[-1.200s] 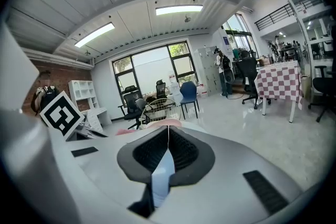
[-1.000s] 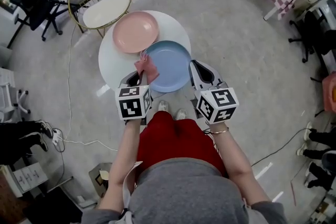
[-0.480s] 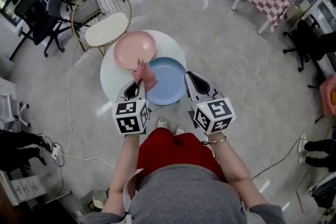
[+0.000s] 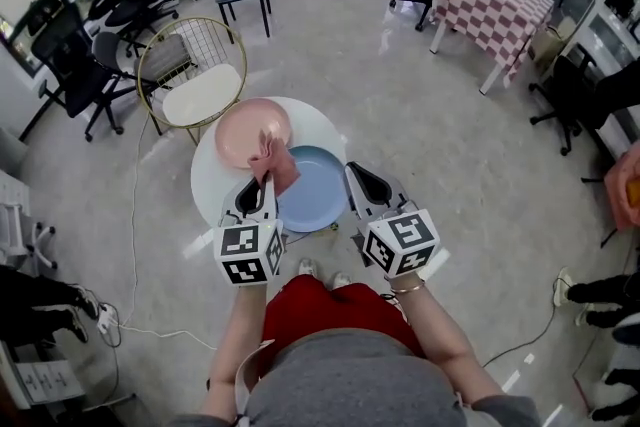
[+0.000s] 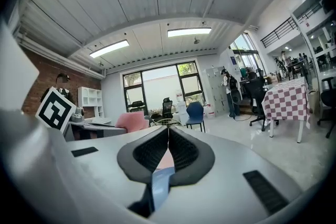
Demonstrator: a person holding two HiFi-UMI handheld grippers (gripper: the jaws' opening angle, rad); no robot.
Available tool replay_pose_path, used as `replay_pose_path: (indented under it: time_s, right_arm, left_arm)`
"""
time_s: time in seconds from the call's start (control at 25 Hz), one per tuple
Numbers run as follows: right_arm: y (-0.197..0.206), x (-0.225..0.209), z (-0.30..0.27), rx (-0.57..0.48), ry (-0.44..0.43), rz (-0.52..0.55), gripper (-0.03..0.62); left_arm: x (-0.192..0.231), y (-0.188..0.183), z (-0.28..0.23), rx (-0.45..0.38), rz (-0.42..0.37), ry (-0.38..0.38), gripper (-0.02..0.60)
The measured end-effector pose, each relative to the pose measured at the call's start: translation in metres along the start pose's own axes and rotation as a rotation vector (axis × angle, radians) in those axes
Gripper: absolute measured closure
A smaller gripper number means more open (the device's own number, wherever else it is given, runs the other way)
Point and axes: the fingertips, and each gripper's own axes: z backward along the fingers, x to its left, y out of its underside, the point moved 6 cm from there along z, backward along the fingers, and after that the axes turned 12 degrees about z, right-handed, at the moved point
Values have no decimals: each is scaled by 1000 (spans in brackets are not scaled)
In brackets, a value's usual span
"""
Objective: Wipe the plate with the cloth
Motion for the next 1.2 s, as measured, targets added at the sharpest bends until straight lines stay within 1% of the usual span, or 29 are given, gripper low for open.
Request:
replay_pose_path:
  time_s: [0.2,0.52,0.72,0.96,1.2]
  right_arm:
    - [-9,-4,1,-26,-1,13,565]
    - [-24,-12,2,-64,12,30,565]
    - [-27,-16,3,-64,15,64,566]
    - [-32,-21,6,-66,17,94,566]
    - [-27,-30,2,-62,20,83,566]
  left_arm:
    - [-10,-13,1,-64,-11,30,548]
    - [-17,-31,2,-131,-29,43,548]
    - [-25,-37,3,-174,-57,43,548]
    - [-28,-37,8,-195,-57,50,548]
    - [-21,-31,7,-182,-44,50,548]
